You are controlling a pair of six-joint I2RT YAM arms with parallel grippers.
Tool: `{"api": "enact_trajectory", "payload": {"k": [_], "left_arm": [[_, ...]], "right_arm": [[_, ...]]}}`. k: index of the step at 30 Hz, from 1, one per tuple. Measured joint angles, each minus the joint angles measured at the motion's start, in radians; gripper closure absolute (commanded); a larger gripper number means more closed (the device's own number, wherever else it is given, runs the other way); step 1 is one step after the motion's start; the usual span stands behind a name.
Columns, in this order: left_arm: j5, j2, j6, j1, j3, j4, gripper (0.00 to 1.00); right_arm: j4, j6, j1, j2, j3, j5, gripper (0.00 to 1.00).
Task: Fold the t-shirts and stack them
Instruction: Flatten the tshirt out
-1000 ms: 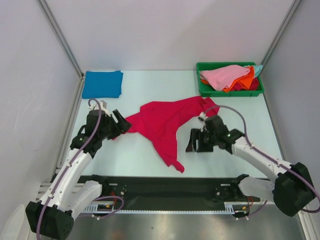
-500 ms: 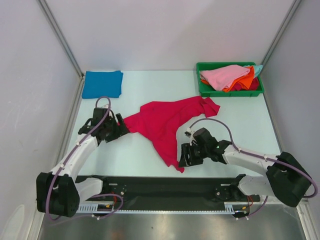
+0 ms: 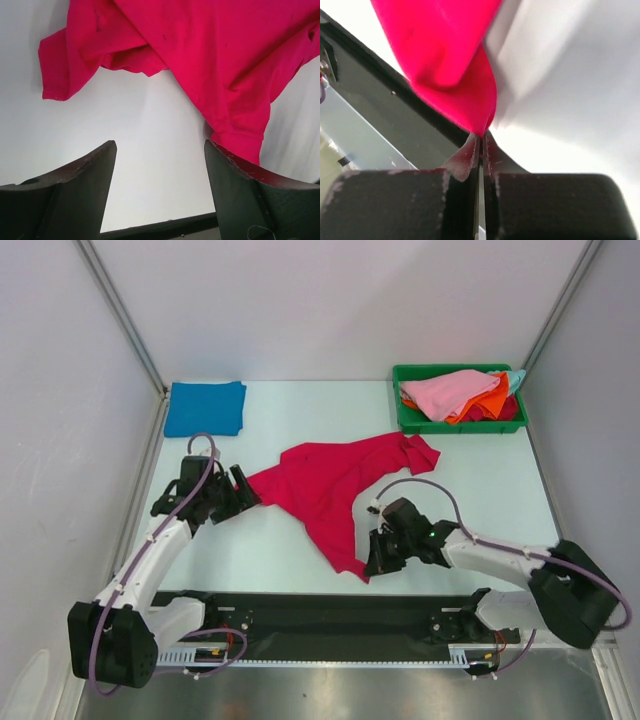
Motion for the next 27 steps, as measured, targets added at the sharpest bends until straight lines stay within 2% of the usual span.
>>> {"api": "enact_trajectory", "payload": {"k": [5, 8, 13, 19, 23, 27], "left_arm": [[-0.019, -0.018, -0.001, 0.002, 0.004, -0.019, 0.24], [-0.022, -0.026, -0.013, 0.003, 0.004, -0.018, 0.25], [0.004, -0.040, -0.083, 0.004, -0.014, 0.033, 0.25], [0.009, -0.077, -0.176, 0.005, -0.077, 0.069, 0.23], [0.000, -0.085, -0.242, 0.020, -0.126, 0.078, 0.25], [-0.016, -0.081, -0.296, 0.074, -0.186, 0.072, 0.32]], "right_arm": [[-0.275, 0.055, -0.003, -0.312, 0.051, 0.200, 1.00], [-0.458, 0.115, -0.008, -0.510, 0.174, 0.369, 1.00], [-0.672, 0.223, -0.018, -0.705, 0.343, 0.598, 1.00], [-0.915, 0.323, -0.031, -0.694, 0.388, 0.748, 1.00], [-0.941, 0.315, -0.034, -0.652, 0.384, 0.764, 1.00], [-0.899, 0.262, -0.047, -0.642, 0.381, 0.748, 1.00]]}}
